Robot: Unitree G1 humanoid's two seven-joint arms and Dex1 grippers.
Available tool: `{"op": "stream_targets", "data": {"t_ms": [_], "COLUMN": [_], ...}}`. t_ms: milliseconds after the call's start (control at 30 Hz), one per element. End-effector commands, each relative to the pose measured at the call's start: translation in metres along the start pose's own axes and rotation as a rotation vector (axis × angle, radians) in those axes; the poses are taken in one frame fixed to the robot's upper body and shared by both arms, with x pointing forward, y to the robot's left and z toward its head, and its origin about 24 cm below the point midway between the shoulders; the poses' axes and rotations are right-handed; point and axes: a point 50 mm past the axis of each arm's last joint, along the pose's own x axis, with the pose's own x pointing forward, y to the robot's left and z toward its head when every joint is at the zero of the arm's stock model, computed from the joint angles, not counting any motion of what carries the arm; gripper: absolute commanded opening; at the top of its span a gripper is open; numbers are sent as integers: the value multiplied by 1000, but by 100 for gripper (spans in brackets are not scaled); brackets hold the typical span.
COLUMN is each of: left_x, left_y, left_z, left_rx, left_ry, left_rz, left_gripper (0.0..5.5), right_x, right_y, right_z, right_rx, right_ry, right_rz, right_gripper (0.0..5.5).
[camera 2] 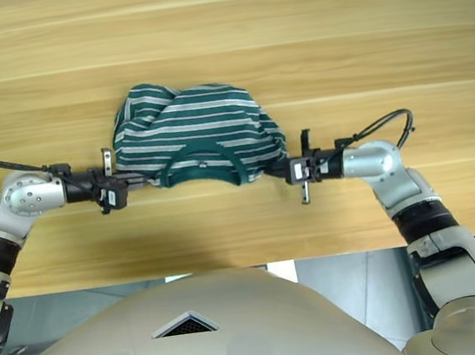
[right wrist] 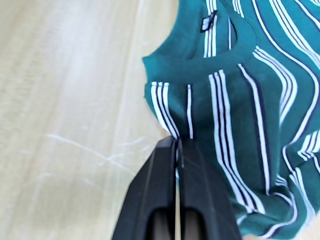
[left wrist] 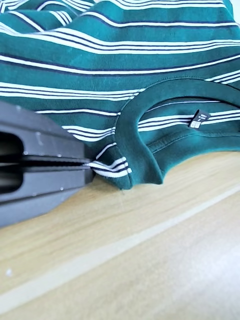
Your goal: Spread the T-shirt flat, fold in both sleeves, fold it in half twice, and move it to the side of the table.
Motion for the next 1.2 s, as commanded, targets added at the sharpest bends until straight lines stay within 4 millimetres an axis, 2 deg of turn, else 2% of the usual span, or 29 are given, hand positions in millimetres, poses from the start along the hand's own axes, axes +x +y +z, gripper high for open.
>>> {"op": "stream_targets", "data": {"t_ms": [33,200,300,400,467,600,667,733,867,1000,1067,1133,1200], "left_x": [2,-1,-5,-14,-26,-68,-84,-88,-84,-86,-92,-106,-130], "left_y": [-14,6,35,69,91,145,158,159,149,143,136,129,117], "left_z": [-9,-7,0,12,24,59,73,78,73,70,71,80,100], "left_rx": [-64,-64,-26,22,60,184,222,234,212,200,198,200,240], "left_ry": [48,-6,-62,-136,-199,-342,-391,-402,-391,-382,-380,-419,-504], "left_rz": [-72,30,162,315,419,650,697,690,645,617,571,550,537], "left_gripper": [0,0,0,0,0,0,0,0,0,0,0,0,0], "right_x": [-1,-6,-12,-24,-38,-83,-98,-99,-91,-94,-101,-114,-143], "right_y": [2,-13,-28,-53,-71,-124,-137,-138,-130,-126,-122,-111,-92], "right_z": [-8,-2,8,32,48,93,105,102,87,81,80,86,107], "right_rx": [18,-5,-43,-101,-142,-254,-280,-274,-231,-231,-241,-254,-302], "right_ry": [57,23,-14,-122,-188,-354,-393,-384,-340,-309,-286,-322,-455], "right_rz": [19,-39,-92,-187,-269,-540,-606,-608,-577,-551,-535,-496,-473], "right_gripper": [3,3,3,3,3,3,3,3,3,3,3,3,3]}}
